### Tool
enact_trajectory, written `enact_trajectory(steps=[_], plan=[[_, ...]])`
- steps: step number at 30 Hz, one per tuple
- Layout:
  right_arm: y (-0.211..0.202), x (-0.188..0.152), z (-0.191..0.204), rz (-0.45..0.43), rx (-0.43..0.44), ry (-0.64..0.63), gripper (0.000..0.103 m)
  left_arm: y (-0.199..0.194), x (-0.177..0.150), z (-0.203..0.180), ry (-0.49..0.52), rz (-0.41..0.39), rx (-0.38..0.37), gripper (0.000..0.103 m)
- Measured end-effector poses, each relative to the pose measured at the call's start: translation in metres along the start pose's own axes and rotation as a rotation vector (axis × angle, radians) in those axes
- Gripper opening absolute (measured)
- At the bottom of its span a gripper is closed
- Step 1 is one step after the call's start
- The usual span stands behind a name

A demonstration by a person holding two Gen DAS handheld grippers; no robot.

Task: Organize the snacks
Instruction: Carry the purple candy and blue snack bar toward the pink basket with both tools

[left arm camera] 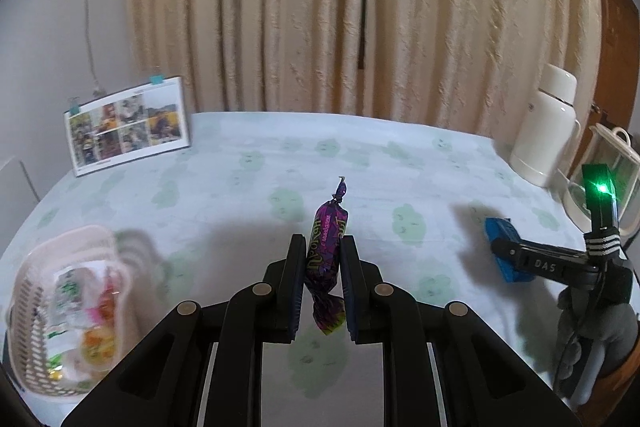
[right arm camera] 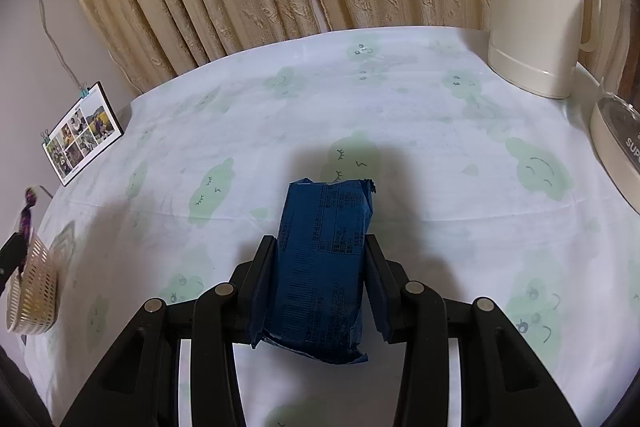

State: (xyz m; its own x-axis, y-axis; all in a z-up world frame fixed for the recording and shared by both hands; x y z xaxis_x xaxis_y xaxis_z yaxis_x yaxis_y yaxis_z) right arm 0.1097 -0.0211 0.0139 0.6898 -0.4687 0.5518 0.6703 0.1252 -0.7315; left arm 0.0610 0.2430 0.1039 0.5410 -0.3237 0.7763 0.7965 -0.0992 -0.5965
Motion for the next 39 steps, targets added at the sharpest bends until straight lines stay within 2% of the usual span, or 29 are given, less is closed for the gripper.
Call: enact_trajectory(steps=[16, 27, 29, 30, 31, 39], plan=[[0.0, -0.003, 0.002, 0.005, 0.005, -0.002, 0.039, -0.048, -0.039, 0.103, -0.135, 0.021, 0.225, 0.018], [0.0, -0.006, 0.003, 0.008, 0.005, -0.002, 0.039, -0.058, -0.068, 0.144, -0.206, 0.078, 0.326, 0.019], [0.001, -0.007, 0.004, 0.009, 0.004, -0.001, 0.039, -0.057, -0.073, 0.149, -0.221, 0.093, 0.339, 0.028], [0.001, -0.007, 0.004, 0.009, 0.004, -0.001, 0.039, -0.058, -0.075, 0.151, -0.227, 0.096, 0.345, 0.039], [0.001, -0.008, 0.004, 0.008, 0.005, -0.001, 0.039, -0.058, -0.077, 0.153, -0.233, 0.095, 0.352, 0.046], [-0.001, -0.009, 0.005, 0.004, 0.019, -0.001, 0.039, -0.07, -0.085, 0.165, -0.252, 0.087, 0.379, 0.047]])
Point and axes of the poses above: each gripper's, at about its wrist camera, not at the fingertips, and y roughly the way its jaws point, z to its left, x to its top, the point moved 1 cm from there along y, roughly the way its jaws point, and after that the axes turned 15 degrees about y, right-handed, at the moved point
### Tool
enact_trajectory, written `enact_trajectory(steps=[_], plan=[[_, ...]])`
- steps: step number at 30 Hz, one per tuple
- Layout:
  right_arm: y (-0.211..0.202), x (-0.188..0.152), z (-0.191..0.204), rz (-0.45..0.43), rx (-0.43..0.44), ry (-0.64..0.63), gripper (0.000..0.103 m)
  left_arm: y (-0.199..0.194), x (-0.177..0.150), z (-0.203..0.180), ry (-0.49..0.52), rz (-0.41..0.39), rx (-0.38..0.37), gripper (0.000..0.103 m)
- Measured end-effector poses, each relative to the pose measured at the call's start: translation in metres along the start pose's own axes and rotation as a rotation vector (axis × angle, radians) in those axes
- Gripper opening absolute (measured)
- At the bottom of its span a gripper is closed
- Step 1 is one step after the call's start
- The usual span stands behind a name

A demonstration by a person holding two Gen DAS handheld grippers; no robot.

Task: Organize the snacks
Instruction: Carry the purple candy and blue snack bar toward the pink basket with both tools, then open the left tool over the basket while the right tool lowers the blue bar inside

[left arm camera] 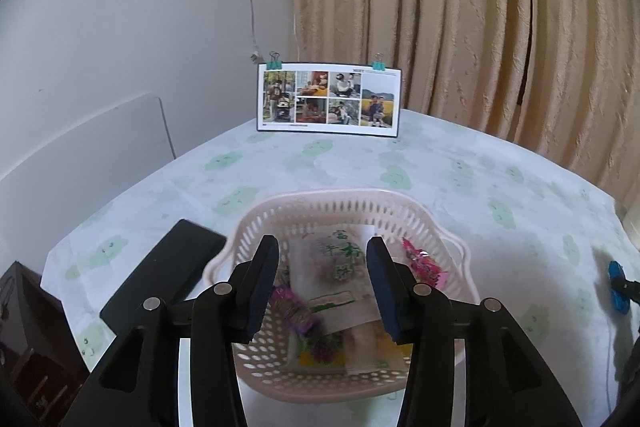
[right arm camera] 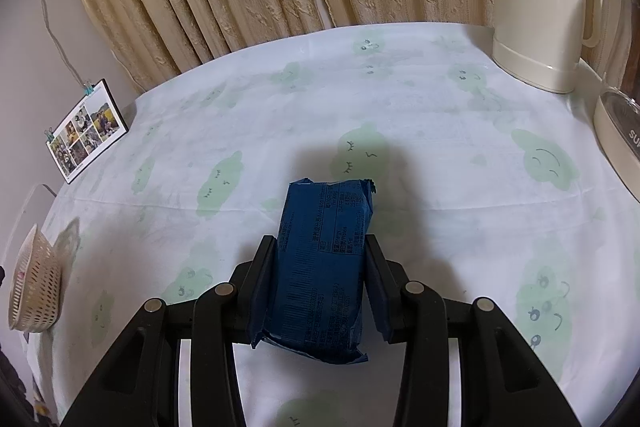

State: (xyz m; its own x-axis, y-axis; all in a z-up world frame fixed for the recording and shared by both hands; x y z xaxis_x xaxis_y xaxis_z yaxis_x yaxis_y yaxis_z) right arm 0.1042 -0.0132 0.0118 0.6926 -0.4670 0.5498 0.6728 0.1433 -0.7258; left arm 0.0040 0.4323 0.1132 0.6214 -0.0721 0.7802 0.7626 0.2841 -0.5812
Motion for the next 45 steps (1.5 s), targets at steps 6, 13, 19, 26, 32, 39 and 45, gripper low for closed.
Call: enact_trajectory(steps=[6, 13, 19, 26, 32, 39, 45], plan=[[-0.008, -0.005, 0.009, -0.005, 0.048, -0.015, 0.039, -0.006, -0.004, 0.018, -0.031, -0.008, 0.013, 0.055], [-0.02, -0.02, 0.03, 0.019, 0.129, -0.027, 0.039, -0.011, -0.012, 0.033, -0.055, -0.016, 0.008, 0.061], [-0.028, -0.04, 0.059, 0.058, 0.208, -0.044, 0.039, -0.016, -0.018, 0.045, -0.071, -0.024, 0.001, 0.062], [-0.042, -0.062, 0.131, 0.103, 0.336, -0.12, 0.039, -0.02, -0.027, 0.066, -0.099, -0.037, 0.001, 0.062], [-0.057, -0.089, 0.202, 0.13, 0.422, -0.232, 0.039, -0.018, -0.037, 0.082, -0.134, -0.035, -0.017, 0.062], [-0.057, -0.122, 0.272, 0.159, 0.471, -0.34, 0.039, -0.017, -0.046, 0.097, -0.151, -0.045, -0.025, 0.062], [-0.052, -0.145, 0.318, 0.169, 0.488, -0.414, 0.039, -0.021, -0.046, 0.113, -0.19, -0.06, -0.02, 0.063]])
Point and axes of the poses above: each gripper's, at about its wrist camera, not at the fingertips, and y roughly the way its jaws point, z to its left, x to its top, the point moved 1 cm from there along y, roughly the way its jaws point, and after that the axes turned 15 degrees about y, right-handed, at the moved point
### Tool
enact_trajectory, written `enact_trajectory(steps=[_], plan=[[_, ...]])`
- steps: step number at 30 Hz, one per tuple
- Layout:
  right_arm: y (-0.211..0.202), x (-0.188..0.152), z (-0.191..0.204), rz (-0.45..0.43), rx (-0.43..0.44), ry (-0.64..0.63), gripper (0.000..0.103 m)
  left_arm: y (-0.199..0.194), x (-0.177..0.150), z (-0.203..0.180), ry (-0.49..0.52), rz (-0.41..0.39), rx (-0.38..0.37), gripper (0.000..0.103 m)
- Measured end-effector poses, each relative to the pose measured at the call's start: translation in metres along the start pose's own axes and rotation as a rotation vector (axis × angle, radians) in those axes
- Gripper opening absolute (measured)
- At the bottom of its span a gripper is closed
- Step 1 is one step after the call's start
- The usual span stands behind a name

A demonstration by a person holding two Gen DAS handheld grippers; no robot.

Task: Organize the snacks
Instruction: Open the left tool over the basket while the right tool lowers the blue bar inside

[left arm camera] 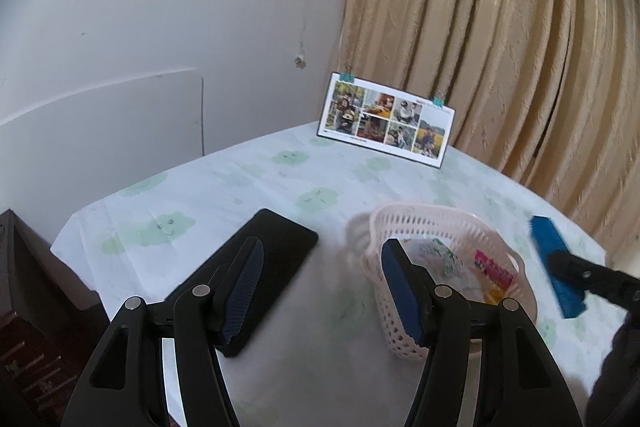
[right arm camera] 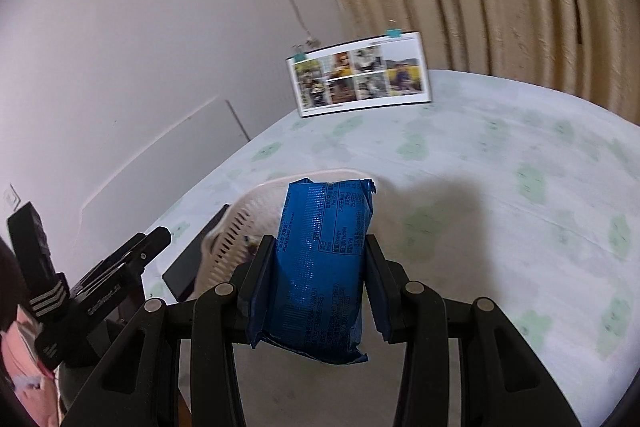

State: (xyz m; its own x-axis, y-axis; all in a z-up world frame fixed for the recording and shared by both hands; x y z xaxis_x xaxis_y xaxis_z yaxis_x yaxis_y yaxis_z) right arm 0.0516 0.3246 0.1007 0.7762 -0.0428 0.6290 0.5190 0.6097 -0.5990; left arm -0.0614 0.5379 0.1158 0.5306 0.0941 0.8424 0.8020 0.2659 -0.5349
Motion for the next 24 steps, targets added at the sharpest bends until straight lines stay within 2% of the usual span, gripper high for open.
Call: enact_trajectory(steps=[5, 14, 18, 24], plan=[[0.026, -0.001, 0.023, 0.024, -0.005, -0.046, 0.039, -0.001, 0.001, 0.002, -0.002, -0.002, -0.001, 0.064], [0.057, -0.011, 0.041, 0.067, -0.02, -0.097, 0.042, -0.002, 0.002, 0.002, 0.0, -0.001, -0.019, 0.065], [0.058, -0.011, 0.034, 0.065, -0.018, -0.071, 0.045, -0.002, 0.002, 0.001, -0.002, 0.001, -0.022, 0.07], [0.042, -0.009, 0.023, 0.033, -0.013, -0.047, 0.045, -0.002, 0.002, -0.001, 0.0, 0.001, -0.023, 0.07]])
Point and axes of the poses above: each gripper's, at about its wrist camera, not at the fingertips, and y roughly the way its jaws point, z to its left, x to its top, the point moved 1 cm from there along y, roughly the way its jaws point, and after that the axes turned 15 degrees about y, right-handed, at the moved point
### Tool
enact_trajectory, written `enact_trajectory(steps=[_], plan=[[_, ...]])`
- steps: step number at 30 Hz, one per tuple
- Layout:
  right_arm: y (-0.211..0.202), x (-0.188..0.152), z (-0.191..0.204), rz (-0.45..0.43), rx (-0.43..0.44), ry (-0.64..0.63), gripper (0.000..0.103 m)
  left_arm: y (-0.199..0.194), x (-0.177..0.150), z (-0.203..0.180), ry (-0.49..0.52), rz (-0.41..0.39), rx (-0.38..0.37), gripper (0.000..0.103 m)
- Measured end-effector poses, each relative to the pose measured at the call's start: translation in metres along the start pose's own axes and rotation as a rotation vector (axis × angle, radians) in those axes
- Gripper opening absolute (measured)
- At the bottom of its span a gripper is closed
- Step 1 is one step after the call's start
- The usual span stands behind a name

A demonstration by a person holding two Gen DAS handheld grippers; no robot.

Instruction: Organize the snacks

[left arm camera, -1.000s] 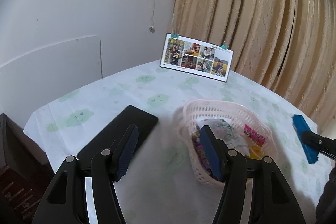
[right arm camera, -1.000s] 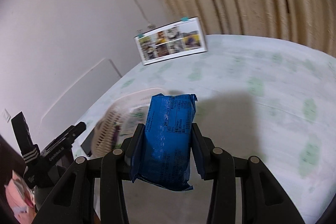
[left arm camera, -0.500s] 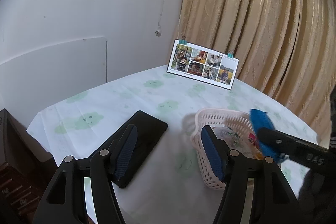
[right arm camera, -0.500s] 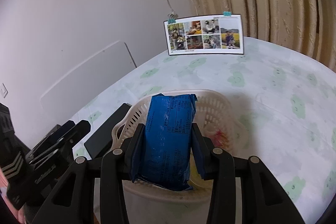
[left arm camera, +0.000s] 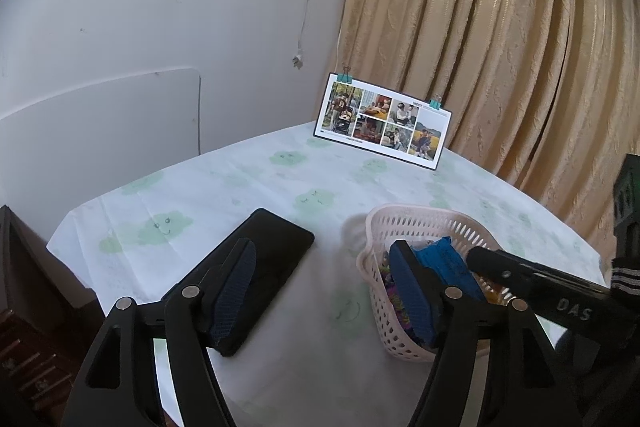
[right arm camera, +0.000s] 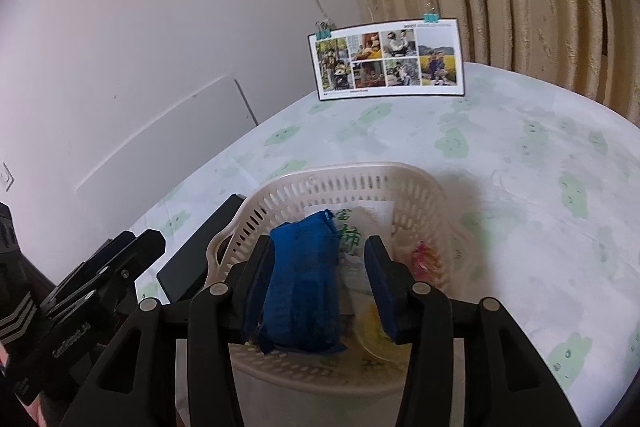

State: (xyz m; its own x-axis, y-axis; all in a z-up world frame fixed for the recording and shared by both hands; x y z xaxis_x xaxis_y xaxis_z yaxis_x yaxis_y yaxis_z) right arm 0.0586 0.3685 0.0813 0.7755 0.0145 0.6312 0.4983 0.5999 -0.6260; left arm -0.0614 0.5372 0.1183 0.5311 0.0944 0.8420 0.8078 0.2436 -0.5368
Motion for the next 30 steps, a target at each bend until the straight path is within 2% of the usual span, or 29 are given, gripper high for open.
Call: enact_trajectory(steps=[6, 7, 12, 14, 20, 24, 26, 30], plan=[[-0.019, -0.005, -0.011, -0.033, 0.001, 0.02, 0.047, -0.001, -0.001, -0.005, 0.013, -0.003, -0.01, 0.074], [-0.023, -0.007, -0.014, -0.038, -0.001, 0.026, 0.05, -0.002, -0.001, -0.007, 0.017, -0.004, -0.011, 0.078], [-0.034, -0.016, -0.028, -0.06, -0.048, 0.043, 0.061, -0.005, 0.0, -0.019, 0.053, -0.012, -0.01, 0.085], [-0.038, -0.019, -0.033, -0.065, -0.059, 0.05, 0.069, -0.005, 0.0, -0.024, 0.064, -0.015, -0.016, 0.089], [-0.049, -0.027, -0.048, -0.085, -0.085, 0.083, 0.083, -0.01, 0.001, -0.033, 0.097, -0.025, -0.011, 0.092], [-0.055, -0.031, -0.051, -0.105, -0.101, 0.081, 0.087, -0.013, 0.002, -0.041, 0.134, -0.046, 0.012, 0.094], [-0.059, -0.034, -0.049, -0.121, -0.116, 0.066, 0.095, -0.015, 0.003, -0.046, 0.161, -0.058, 0.021, 0.095], [-0.066, -0.04, -0.043, -0.149, -0.148, 0.03, 0.1, -0.02, 0.002, -0.061, 0.24, -0.08, 0.036, 0.098]])
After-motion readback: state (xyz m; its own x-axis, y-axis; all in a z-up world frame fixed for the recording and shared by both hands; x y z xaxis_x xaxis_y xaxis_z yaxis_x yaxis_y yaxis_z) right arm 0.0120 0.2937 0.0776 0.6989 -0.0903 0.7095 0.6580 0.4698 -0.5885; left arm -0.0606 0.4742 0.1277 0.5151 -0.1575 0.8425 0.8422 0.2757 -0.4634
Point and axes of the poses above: each gripper's, at about its wrist camera, not at the fingertips, and y roughly the way its jaws point, z to its left, x to its top, the point moved 1 cm from there along y, roughly the way its jaws point, and after that the axes turned 15 degrees about y, right-handed, at the moved point
